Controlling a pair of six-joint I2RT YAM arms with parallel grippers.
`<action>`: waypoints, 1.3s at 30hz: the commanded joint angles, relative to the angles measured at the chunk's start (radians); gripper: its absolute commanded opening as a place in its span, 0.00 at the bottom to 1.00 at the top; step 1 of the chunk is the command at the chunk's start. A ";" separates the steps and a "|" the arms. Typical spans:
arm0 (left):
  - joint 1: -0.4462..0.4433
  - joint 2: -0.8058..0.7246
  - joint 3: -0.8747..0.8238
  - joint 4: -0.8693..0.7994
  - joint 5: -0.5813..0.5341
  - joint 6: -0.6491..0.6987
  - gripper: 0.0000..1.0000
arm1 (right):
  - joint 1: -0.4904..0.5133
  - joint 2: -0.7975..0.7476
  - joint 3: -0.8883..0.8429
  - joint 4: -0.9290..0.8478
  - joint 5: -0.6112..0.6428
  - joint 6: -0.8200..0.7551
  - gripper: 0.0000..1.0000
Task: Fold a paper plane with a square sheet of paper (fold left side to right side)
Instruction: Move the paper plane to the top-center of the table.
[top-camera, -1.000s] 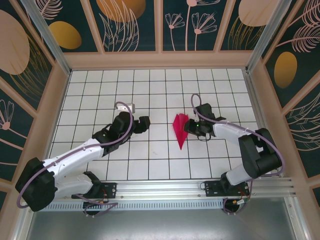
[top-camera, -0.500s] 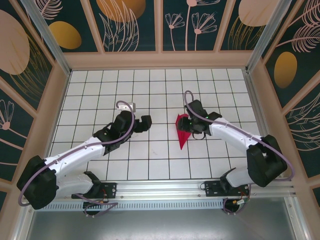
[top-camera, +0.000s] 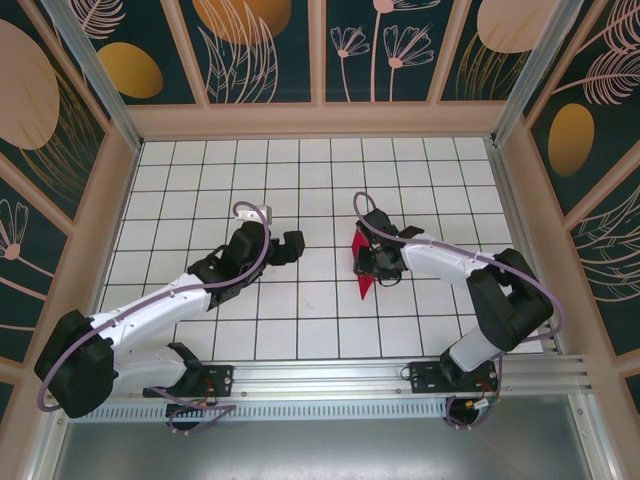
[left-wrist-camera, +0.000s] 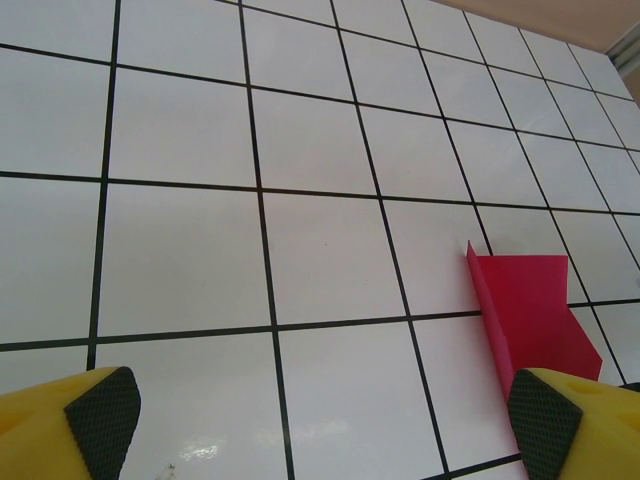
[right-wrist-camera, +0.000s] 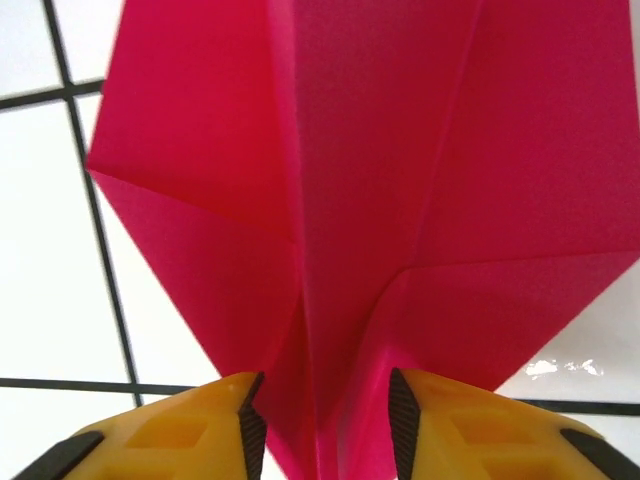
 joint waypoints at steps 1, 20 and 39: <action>0.002 -0.005 0.016 0.006 -0.020 0.019 0.97 | 0.007 0.038 0.012 0.000 -0.017 0.001 0.31; 0.003 -0.034 0.018 -0.017 -0.027 0.045 0.99 | -0.152 0.444 0.655 -0.252 0.020 -0.339 0.09; 0.003 0.000 0.059 -0.044 0.005 0.059 0.99 | -0.156 0.473 0.764 -0.341 0.016 -0.360 0.31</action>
